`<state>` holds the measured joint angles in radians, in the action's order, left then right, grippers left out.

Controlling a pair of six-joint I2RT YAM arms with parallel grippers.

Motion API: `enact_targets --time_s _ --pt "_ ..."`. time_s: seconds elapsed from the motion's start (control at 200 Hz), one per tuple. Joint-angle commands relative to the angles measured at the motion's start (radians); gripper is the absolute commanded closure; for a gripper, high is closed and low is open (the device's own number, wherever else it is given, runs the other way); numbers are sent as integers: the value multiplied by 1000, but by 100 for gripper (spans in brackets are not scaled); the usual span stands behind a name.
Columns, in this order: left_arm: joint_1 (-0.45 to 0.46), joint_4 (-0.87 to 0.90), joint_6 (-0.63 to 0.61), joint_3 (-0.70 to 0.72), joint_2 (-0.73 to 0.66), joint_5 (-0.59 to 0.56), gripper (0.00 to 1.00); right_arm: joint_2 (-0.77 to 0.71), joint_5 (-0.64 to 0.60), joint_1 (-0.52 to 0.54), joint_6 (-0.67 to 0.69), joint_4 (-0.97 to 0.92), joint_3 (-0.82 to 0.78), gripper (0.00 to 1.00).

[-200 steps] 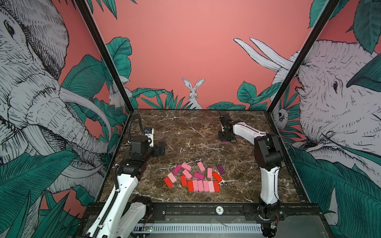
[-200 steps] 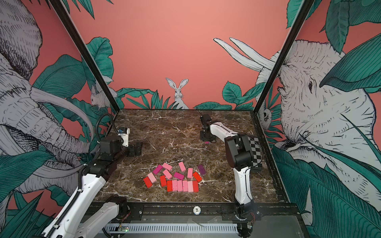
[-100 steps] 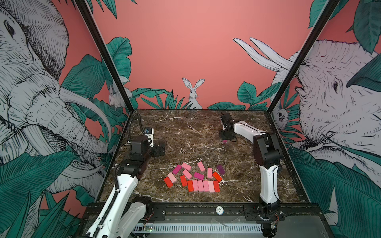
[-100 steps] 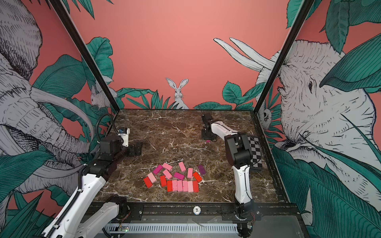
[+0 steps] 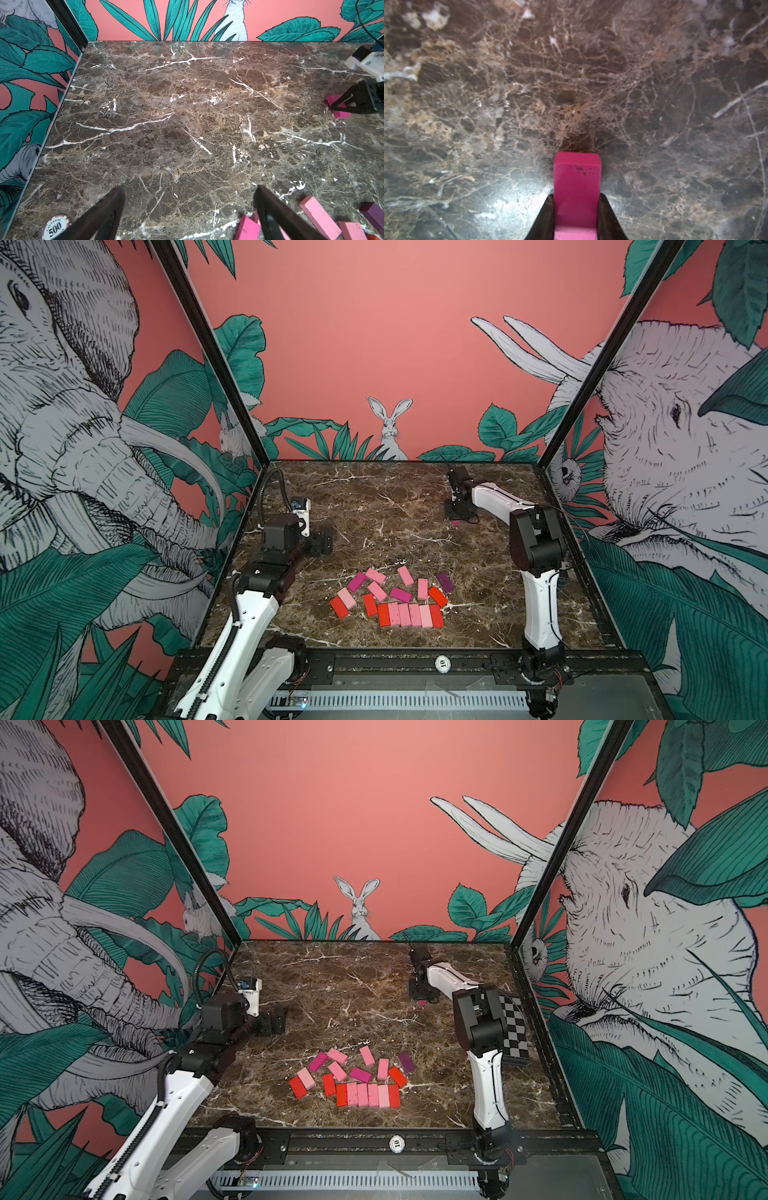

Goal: Assemble the letter t with building blocks
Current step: Place the building block at the center of the board.

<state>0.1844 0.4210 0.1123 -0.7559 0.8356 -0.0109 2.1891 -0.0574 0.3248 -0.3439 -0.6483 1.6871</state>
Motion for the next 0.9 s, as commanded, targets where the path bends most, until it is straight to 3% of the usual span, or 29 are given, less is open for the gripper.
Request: enact_targets --time_s 0.0,0.51,0.73,0.895 --pt "1 22 4 0 -9 8 1 21 -24 -10 10 -23 10 71" --pt "1 22 3 0 -1 9 1 10 -11 -17 26 -39 6 50" --pt "0 24 3 -2 2 9 1 -62 14 -17 56 -67 -8 32" --pt "1 25 3 -2 4 7 1 -166 56 -16 112 -105 -44 26"
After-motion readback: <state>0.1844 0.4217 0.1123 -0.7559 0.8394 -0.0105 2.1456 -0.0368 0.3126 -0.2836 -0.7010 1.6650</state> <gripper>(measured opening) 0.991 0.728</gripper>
